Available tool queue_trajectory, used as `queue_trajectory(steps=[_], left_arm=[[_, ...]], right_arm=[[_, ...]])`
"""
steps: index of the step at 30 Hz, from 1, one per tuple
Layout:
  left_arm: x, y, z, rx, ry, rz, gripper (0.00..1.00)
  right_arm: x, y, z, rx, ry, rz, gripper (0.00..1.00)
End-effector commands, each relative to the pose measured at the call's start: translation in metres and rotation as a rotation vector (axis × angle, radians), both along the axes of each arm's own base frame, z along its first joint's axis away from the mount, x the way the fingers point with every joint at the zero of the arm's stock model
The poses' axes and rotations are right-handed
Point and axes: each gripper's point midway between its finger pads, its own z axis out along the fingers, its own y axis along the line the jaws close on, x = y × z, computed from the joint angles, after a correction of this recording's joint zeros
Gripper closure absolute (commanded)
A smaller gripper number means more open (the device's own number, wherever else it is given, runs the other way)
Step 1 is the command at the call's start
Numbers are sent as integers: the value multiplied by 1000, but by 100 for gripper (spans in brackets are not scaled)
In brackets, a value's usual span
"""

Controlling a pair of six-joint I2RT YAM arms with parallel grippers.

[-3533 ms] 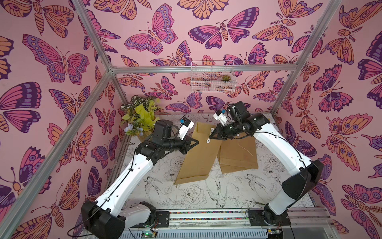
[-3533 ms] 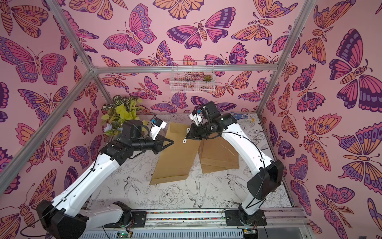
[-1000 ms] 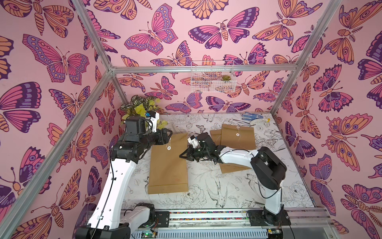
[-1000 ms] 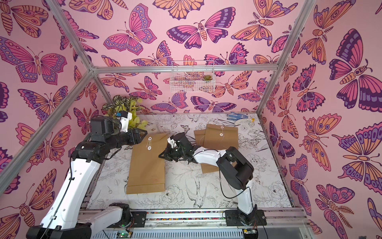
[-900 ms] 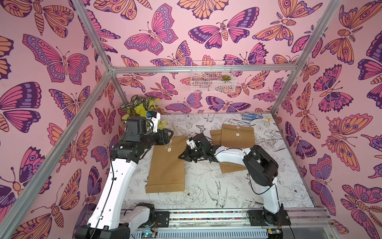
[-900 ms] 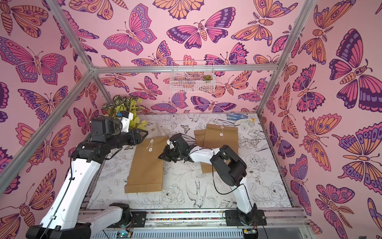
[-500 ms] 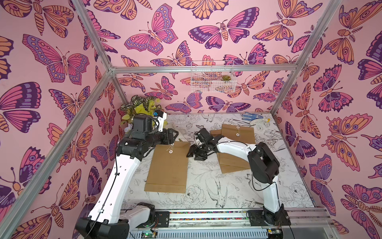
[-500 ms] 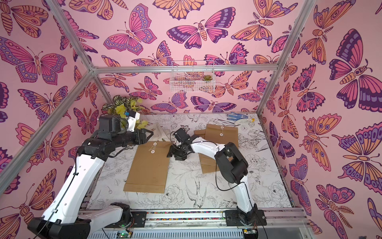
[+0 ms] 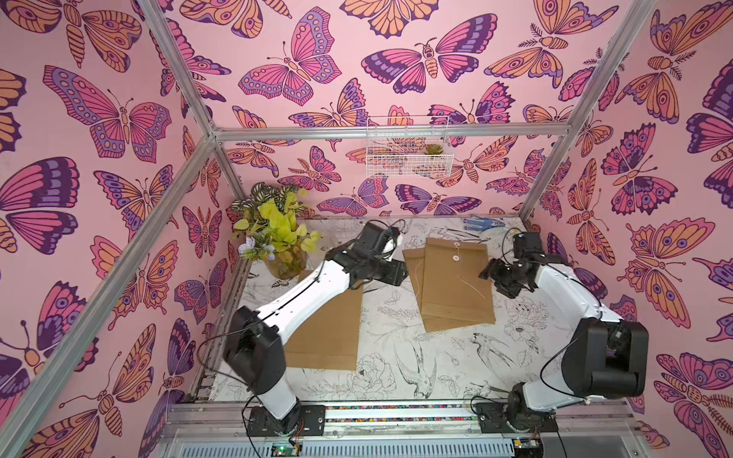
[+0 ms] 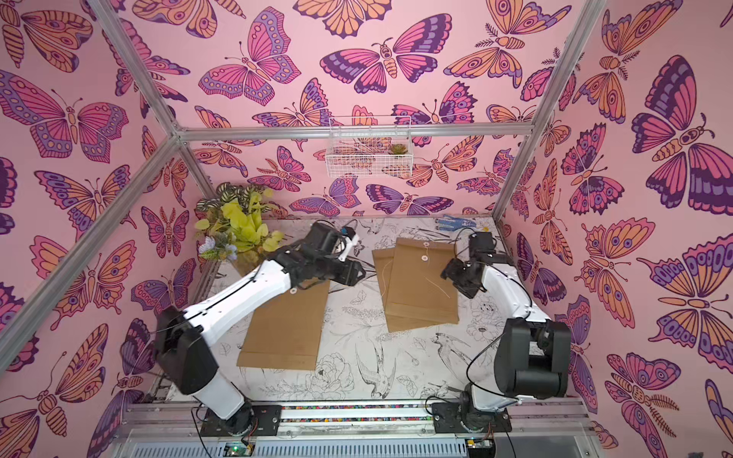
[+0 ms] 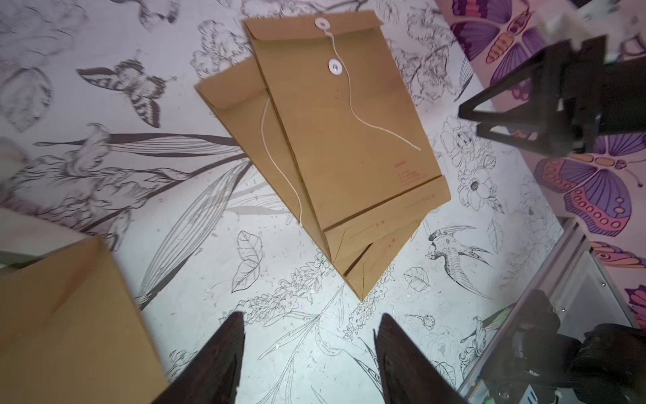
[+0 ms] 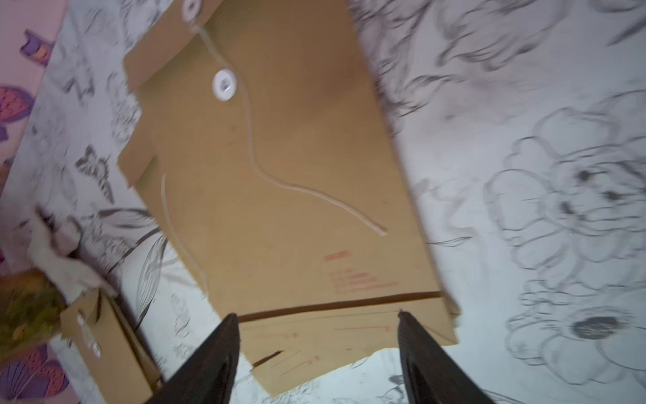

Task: Close the mouth of the file bag
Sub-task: Pick up the file bag from the file bag.

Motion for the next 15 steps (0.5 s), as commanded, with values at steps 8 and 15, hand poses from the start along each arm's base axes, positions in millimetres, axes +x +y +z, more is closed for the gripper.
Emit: queue_trajectory(steps=[8,15], left_arm=[[34,-99,-64,-58,98,-129,38],[40,-117,-116,-49,188,-161,40]], right_arm=[[1,-19,-56,-36,119,39,29],[0,-8,-86,33,167,76,36]])
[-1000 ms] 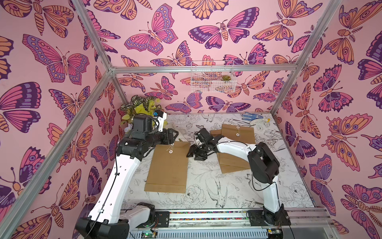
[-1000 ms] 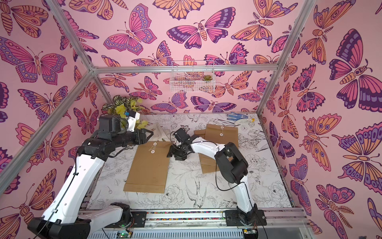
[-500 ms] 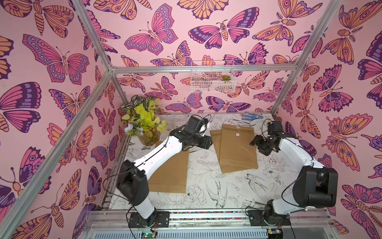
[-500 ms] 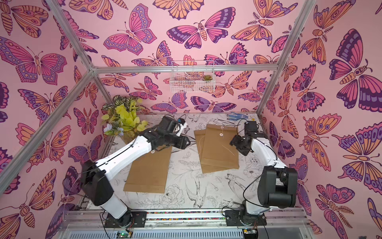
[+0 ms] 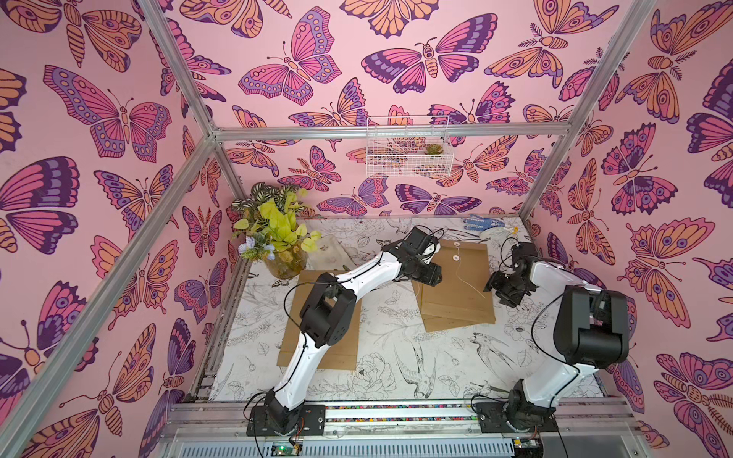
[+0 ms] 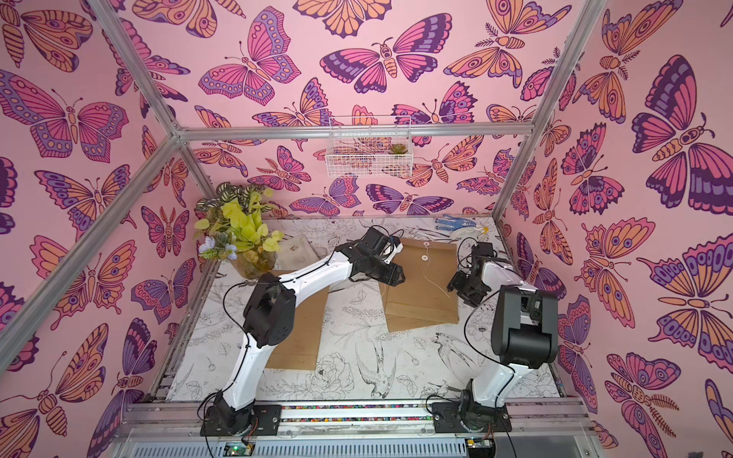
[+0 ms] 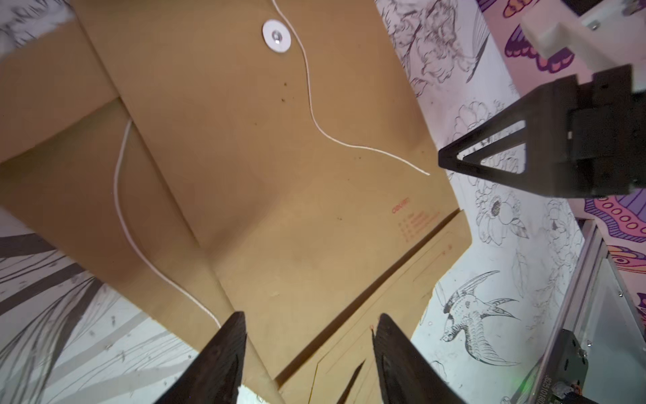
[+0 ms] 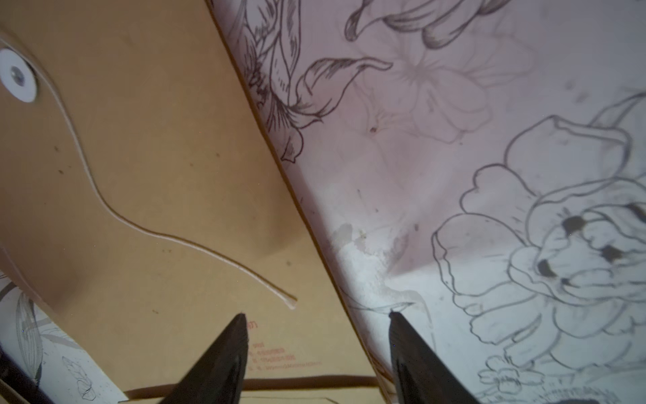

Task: Close the mouth of the file bag
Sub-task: Pick up the file bag from the file bag.

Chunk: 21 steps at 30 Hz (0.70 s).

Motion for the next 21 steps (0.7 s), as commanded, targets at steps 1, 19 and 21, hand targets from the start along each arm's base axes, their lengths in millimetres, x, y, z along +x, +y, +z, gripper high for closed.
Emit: queue_trajectory(steps=[1,19,21], left_arm=[[-2,-7,-15,-19,58,-21,41],[-17,15,-102,68,224,-28,65],[-17,19,-104,81,225,-24,65]], right_arm=[[-1,8,-10,46,3,26,36],[14,58,44,339,-249,116,37],[14,66,47,391,-269,120,38]])
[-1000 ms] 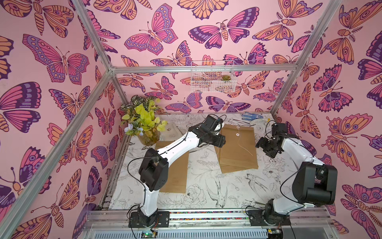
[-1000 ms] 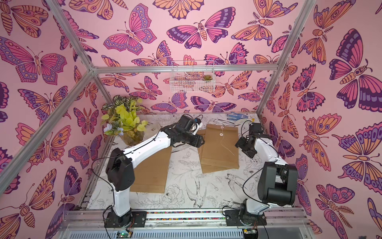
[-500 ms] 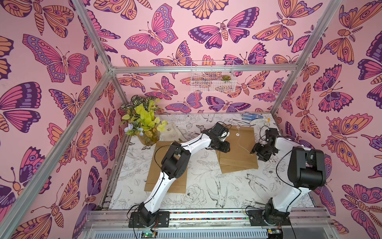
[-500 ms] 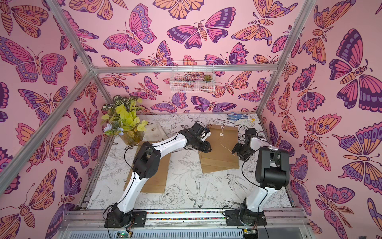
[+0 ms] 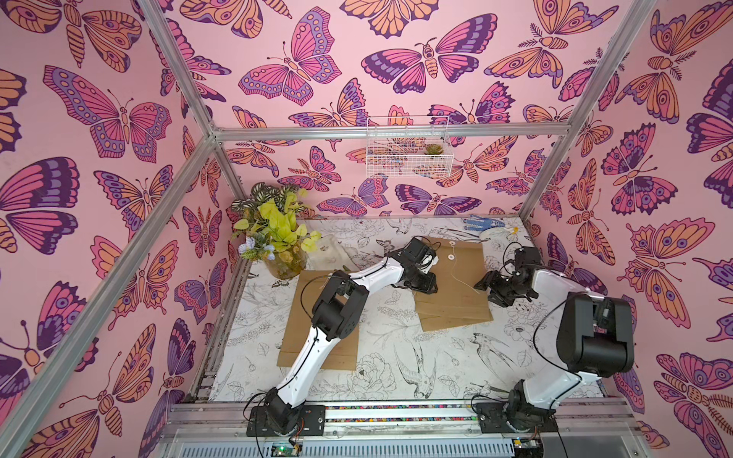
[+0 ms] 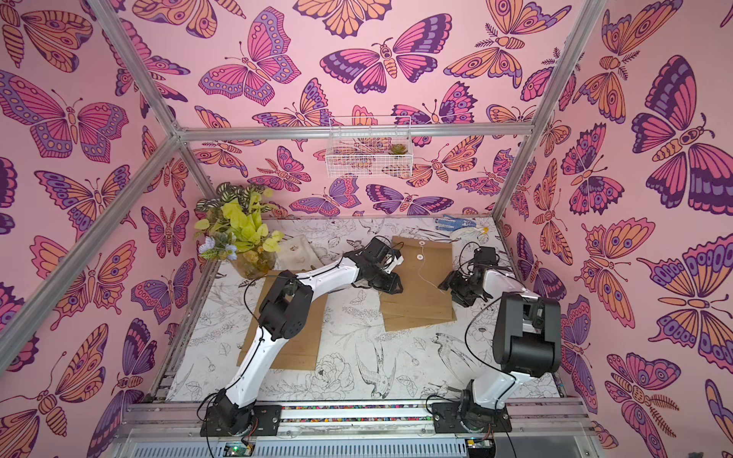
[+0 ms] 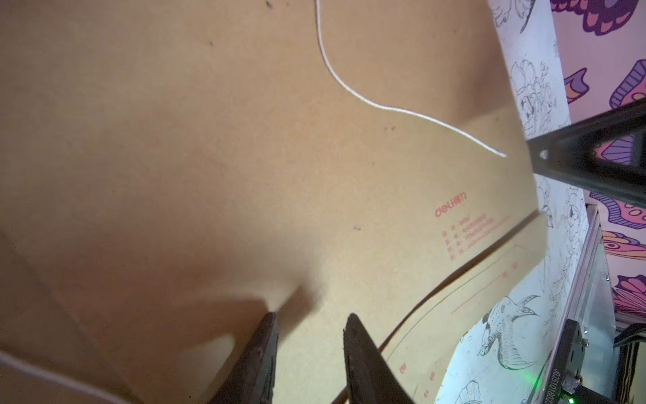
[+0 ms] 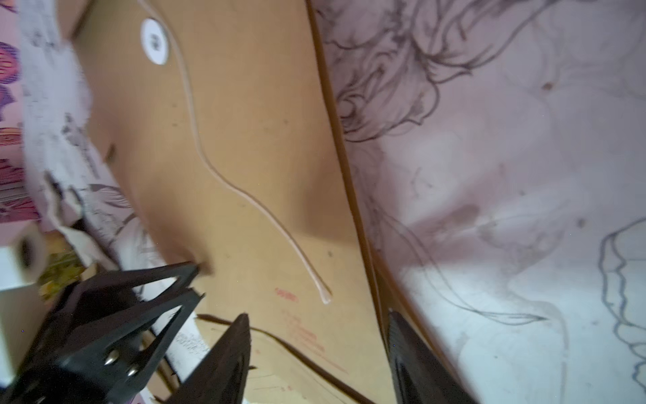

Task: Close the mouth of the file bag
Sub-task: Pick up the file bag from the file bag.

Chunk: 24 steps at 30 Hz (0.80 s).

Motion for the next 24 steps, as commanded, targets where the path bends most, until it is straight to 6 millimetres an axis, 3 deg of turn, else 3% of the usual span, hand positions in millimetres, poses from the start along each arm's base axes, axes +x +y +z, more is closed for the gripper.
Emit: queue_trajectory(steps=[1,5,10,16,19,21,24], left_arm=[[-16,23,-45,108,80,-4,65],[-19,27,-43,115,80,-12,66],[-25,27,-53,117,103,-26,67],[-26,27,-50,107,114,-28,68],[-25,23,-36,77,105,-34,68],[-25,20,-22,43,104,-43,67],[-21,22,14,-17,76,-49,63]], right_arm=[[5,30,17,181,-79,51,38],[8,45,15,310,-104,49,43],[11,46,19,328,-159,40,45],[7,42,2,300,-127,-6,56],[9,46,-1,288,-119,-2,62],[9,44,-2,233,-112,-7,72],[10,42,13,197,-153,-1,87]])
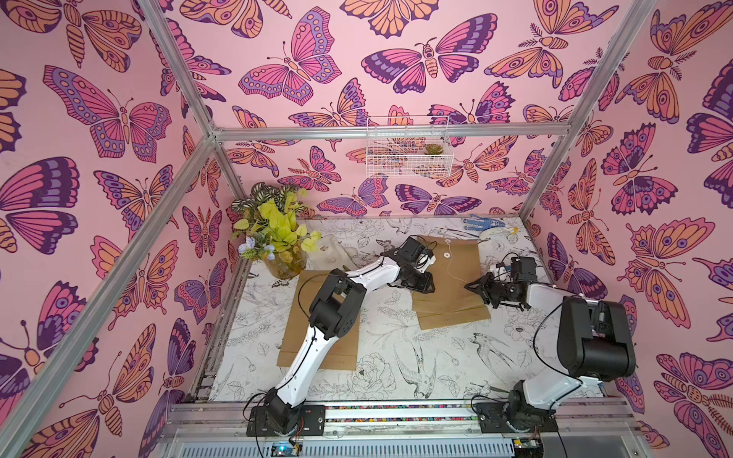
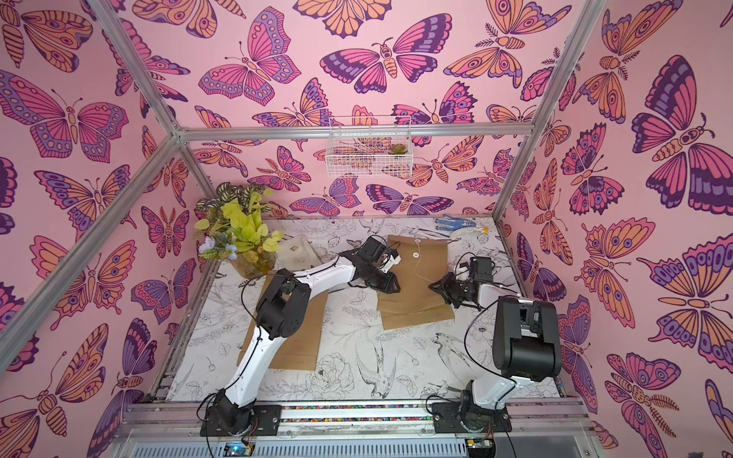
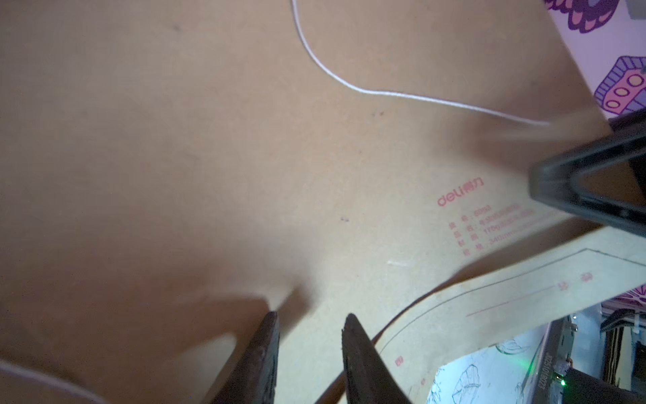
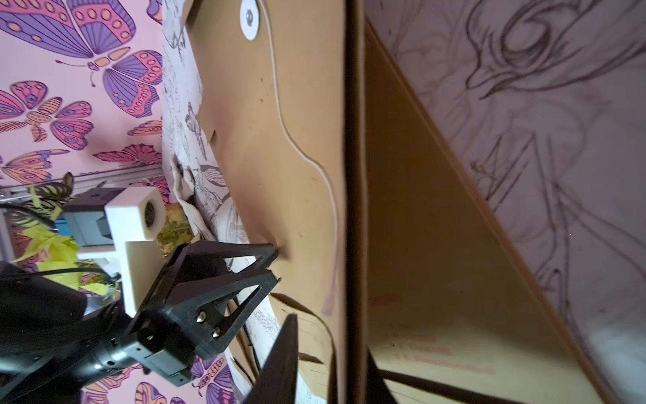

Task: Close the mouth of the file bag
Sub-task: Pick up the file bag from the file bag.

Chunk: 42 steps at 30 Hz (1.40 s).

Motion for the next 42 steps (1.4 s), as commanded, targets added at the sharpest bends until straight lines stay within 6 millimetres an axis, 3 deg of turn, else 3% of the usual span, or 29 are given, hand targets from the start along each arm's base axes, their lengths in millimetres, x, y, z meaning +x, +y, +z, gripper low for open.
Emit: queue_trajectory(steps=[1,3,8,12,15,18,21,27,33,38,42], left_arm=[[-14,17,24,-8,41,-20,62],[-6,25,57,-70,18,0,59],[5,62,129,-206,-22,82,55],[10,107,174,-300,-50,192,50],[21,154,202,-455,-24,320,41],[20,199,225,-555,-65,416,30],[10,227,241,-584,-124,464,26],[2,253,245,-667,-135,541,23],[1,250,293,-794,-195,471,19],[1,250,315,-836,-222,440,21],[-1,246,351,-940,-249,372,26]], right_arm=[[8,-5,20,-75,-62,-14,90],[11,-6,44,-100,-126,-10,99],[12,6,82,-107,-221,58,100],[-3,47,116,-199,-341,242,100],[-22,81,139,-281,-453,390,100],[-41,109,172,-221,-589,464,100],[-60,128,211,-85,-723,502,100],[-97,156,266,100,-882,618,100],[-117,166,320,224,-1073,633,100],[-121,166,349,287,-1161,617,100],[-119,169,348,298,-1161,630,100]])
